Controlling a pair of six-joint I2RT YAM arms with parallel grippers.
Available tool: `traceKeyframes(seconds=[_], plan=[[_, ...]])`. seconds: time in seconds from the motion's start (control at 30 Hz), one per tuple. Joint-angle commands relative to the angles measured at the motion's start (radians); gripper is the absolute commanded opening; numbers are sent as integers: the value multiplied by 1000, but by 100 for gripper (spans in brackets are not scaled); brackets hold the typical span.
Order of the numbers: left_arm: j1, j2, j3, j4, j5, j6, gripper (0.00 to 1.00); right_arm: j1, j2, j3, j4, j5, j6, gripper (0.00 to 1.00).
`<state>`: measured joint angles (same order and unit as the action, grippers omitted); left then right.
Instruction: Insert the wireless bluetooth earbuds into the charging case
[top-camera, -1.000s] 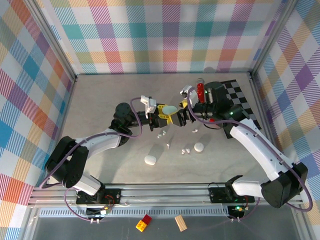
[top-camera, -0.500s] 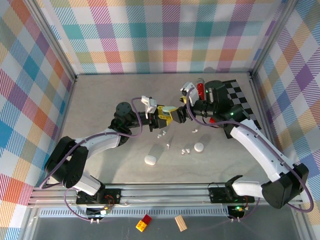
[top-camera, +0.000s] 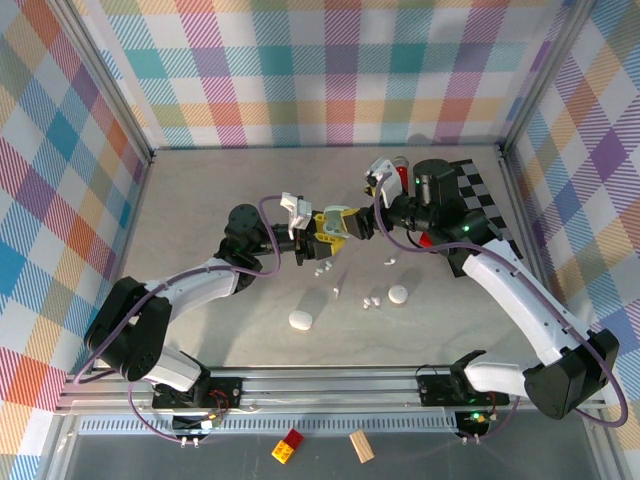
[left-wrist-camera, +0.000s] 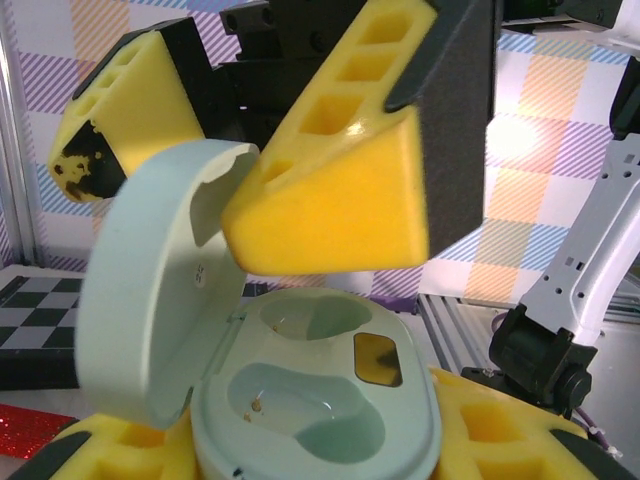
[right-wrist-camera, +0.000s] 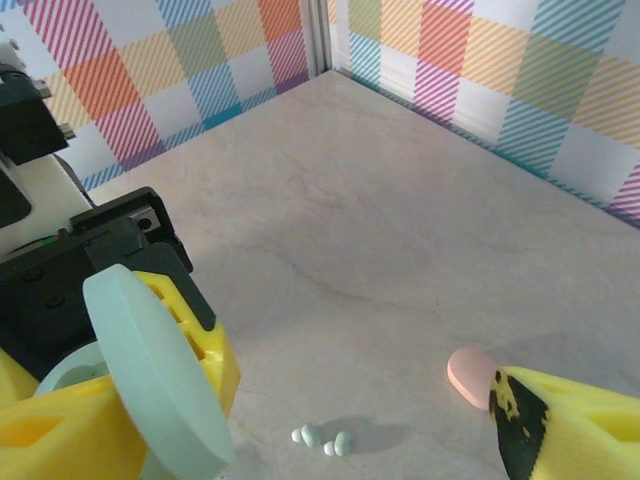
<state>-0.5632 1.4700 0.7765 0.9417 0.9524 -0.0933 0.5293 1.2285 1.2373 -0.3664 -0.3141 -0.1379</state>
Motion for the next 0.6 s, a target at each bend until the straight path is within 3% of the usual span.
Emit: traceKeyframes(seconds=[0.0, 0.37, 0.57], plan=[[-1, -23, 6, 25, 13, 3, 29, -7, -19, -11, 16, -79, -23, 88], [41, -20, -12, 66, -13, -34, 29, -12, -105, -70, 71, -178, 30, 90], [120, -28, -72, 148, -22, -82, 29, -132, -190, -235, 294, -206, 295, 89]])
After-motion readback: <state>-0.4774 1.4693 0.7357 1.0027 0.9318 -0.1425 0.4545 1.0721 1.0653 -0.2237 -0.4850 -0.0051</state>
